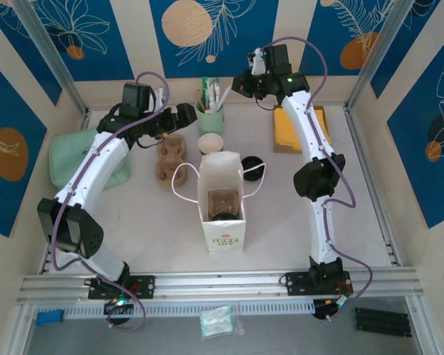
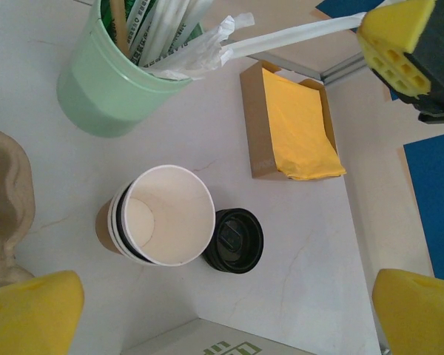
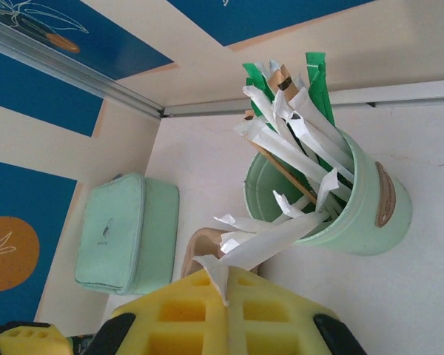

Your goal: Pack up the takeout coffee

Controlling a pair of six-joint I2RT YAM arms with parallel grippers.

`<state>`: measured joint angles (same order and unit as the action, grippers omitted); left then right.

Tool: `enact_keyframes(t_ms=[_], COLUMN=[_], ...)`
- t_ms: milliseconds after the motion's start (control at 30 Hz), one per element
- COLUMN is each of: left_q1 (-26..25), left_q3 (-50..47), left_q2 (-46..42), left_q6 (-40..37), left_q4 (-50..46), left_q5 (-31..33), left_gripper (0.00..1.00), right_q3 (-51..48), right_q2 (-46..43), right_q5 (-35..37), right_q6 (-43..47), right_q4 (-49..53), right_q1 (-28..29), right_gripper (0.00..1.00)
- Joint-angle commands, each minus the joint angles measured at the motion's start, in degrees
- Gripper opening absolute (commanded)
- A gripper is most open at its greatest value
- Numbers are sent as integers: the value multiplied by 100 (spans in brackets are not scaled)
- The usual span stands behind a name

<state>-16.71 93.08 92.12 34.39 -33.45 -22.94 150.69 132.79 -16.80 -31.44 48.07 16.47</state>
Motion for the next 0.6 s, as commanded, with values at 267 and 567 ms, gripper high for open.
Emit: enact_keyframes(t_ms=[267,567], left_q1=[71,71], left_q3=[218,314], left_q2=[-92,-313], left_q6=[-84,-205], left_q4=[-109,-363], left_q5=[-96,-8], left_gripper=[99,99], right_q3=[-177,-526], right_q2=[-1171,-2259], right_q5=[156,177], right_q6=[279,366], right_q4=[461,637], right_q1=[-20,36], right_gripper=[0,0])
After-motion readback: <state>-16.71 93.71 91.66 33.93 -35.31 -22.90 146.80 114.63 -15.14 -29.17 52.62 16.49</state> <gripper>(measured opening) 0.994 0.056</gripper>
